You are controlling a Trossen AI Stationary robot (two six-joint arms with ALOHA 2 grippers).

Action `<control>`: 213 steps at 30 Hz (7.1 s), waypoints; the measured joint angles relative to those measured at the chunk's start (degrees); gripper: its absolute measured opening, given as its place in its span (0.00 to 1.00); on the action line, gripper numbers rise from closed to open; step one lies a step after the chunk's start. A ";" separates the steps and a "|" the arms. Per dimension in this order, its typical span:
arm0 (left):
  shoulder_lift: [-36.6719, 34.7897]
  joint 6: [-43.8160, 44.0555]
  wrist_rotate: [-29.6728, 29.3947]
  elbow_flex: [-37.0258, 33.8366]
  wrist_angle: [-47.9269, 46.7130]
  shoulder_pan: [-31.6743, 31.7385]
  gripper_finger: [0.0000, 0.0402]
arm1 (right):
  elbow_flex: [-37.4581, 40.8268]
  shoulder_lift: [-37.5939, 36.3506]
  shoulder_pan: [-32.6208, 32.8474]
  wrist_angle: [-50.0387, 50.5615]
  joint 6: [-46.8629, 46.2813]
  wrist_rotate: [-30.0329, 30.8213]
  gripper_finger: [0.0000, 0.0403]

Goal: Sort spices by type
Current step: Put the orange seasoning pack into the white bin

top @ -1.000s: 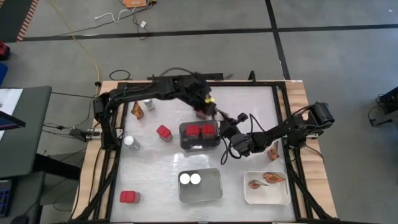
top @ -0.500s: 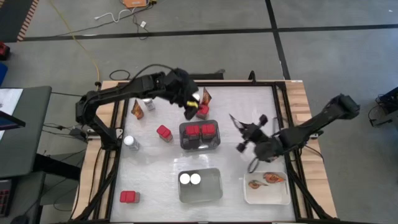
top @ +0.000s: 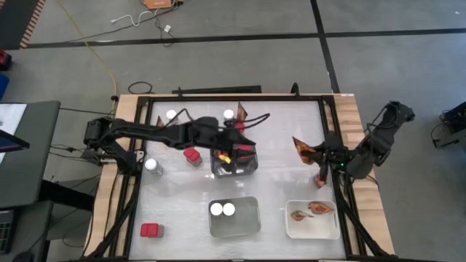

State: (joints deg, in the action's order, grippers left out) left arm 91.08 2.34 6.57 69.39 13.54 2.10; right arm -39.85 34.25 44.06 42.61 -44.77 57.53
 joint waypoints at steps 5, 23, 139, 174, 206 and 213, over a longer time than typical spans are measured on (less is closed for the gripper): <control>4.05 -0.29 -2.85 -1.91 11.18 -2.88 0.35 | -0.01 0.94 3.77 -0.38 0.22 1.79 0.14; 32.28 -1.27 2.87 15.84 38.95 -4.47 0.35 | -0.01 6.61 9.07 -20.46 13.55 2.61 0.14; 35.44 0.24 5.43 22.79 23.10 -1.76 0.13 | -23.21 10.92 -3.61 -1.18 23.12 -13.82 0.64; 35.42 -1.74 3.93 22.79 21.74 -2.03 0.14 | -49.38 47.58 -24.60 46.41 16.82 -42.68 0.06; 28.17 -4.27 11.79 21.94 -0.91 -0.04 0.47 | -49.30 43.78 -4.76 47.41 -14.15 -42.68 0.06; 22.65 -3.67 11.70 14.96 -2.18 0.01 0.47 | -49.40 46.78 3.43 47.43 -26.73 -43.47 0.06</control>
State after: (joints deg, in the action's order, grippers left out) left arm 113.73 -1.33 18.27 84.35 11.36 2.11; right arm -89.25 81.03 47.49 90.04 -71.50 14.07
